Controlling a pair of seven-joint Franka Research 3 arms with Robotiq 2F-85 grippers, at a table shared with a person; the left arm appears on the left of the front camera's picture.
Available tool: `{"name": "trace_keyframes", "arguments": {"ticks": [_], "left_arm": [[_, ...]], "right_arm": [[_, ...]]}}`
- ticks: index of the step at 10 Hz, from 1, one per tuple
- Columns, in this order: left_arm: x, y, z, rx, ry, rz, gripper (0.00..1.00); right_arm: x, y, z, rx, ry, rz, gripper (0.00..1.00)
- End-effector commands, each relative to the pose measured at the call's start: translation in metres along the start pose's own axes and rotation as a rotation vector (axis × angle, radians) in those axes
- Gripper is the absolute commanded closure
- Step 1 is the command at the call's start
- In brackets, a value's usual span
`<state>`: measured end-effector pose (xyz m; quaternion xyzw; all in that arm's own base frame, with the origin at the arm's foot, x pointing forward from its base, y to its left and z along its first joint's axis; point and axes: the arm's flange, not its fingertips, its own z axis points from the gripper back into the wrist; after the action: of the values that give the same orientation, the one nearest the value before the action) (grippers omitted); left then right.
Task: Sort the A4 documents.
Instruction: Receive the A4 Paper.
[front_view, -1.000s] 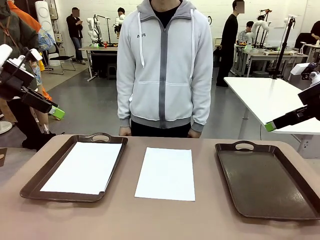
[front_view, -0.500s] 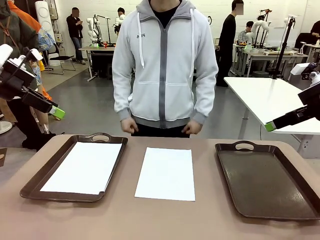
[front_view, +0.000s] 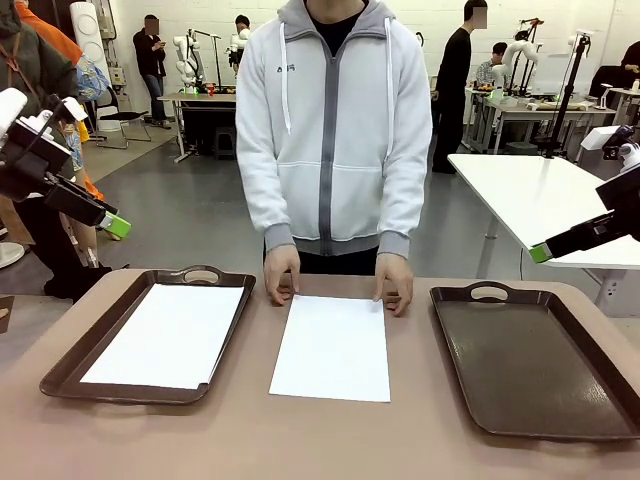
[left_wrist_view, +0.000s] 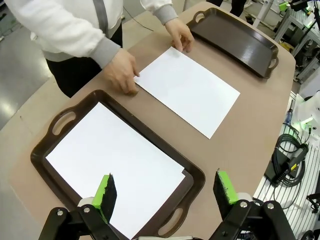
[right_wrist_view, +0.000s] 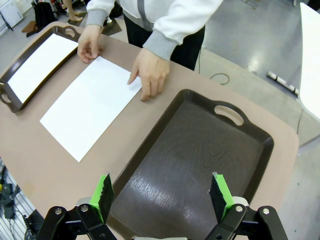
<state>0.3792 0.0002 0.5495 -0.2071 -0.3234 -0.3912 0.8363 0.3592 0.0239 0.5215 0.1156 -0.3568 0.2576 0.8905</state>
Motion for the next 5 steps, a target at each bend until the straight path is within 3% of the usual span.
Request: {"name": "trace_keyframes", "arguments": {"ticks": [1, 5], "left_arm": [[-0.0001, 0.0, 0.0, -0.002, 0.0, -0.003, 0.0], [-0.0001, 0.0, 0.0, -0.002, 0.0, -0.003, 0.0]], "right_arm": [[-0.0004, -0.0004, -0.0011, 0.006, 0.0, -0.001, 0.0], [-0.0004, -0.0004, -0.0011, 0.006, 0.0, -0.001, 0.0]]}}
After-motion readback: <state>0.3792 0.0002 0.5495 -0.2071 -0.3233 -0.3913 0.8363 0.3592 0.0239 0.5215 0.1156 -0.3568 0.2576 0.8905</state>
